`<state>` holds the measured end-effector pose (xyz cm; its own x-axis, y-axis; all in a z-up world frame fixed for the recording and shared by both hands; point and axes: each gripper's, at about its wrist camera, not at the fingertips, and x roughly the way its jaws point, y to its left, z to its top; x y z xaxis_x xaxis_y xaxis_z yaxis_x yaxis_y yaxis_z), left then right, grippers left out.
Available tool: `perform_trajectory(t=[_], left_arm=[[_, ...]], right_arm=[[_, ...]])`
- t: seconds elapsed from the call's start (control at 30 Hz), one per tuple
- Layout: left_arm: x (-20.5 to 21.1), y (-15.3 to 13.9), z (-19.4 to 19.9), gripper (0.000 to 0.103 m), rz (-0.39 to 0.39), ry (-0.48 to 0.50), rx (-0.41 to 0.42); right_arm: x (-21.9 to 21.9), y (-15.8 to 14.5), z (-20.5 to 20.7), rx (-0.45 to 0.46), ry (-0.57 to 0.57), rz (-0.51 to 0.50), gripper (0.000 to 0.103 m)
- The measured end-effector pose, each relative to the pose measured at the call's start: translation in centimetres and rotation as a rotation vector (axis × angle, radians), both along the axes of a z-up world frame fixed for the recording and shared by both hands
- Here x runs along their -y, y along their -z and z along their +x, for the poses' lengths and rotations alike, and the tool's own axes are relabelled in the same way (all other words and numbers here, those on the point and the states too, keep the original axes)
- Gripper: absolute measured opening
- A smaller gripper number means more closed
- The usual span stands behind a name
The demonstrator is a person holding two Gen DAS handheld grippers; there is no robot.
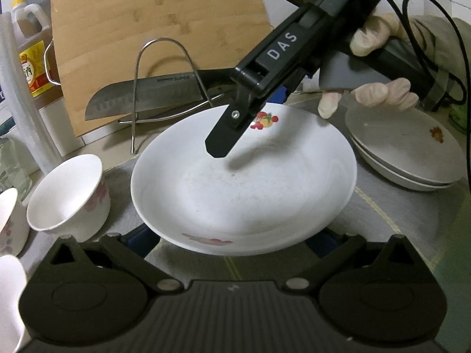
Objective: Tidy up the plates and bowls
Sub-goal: 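Carry the flower-print plate with the right gripper over the plate stack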
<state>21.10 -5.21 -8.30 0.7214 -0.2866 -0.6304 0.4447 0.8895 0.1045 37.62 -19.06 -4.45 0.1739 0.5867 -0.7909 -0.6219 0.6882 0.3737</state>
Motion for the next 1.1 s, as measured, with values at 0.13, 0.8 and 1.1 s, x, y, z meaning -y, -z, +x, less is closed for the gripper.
perform_trajectory(t=[0.13, 0.8, 1.1], left_arm=[[-0.5, -0.5, -1.3, 0.103, -0.005, 0.008, -0.006], [-2.4, -2.1, -7.4, 0.103, 0.008, 0.106, -0.011], [-3.1, -2.6, -8.7, 0.103, 0.015, 0.162, -0.003]], right_arm=[[-0.3, -0.6, -1.7, 0.004, 0.005, 0.002, 0.103], [-0.6, -2.5, -10.4, 0.006, 0.094, -0.001, 0.103], [-0.5, -3.1, -13.2, 0.021, 0.153, 0.002, 0.103]])
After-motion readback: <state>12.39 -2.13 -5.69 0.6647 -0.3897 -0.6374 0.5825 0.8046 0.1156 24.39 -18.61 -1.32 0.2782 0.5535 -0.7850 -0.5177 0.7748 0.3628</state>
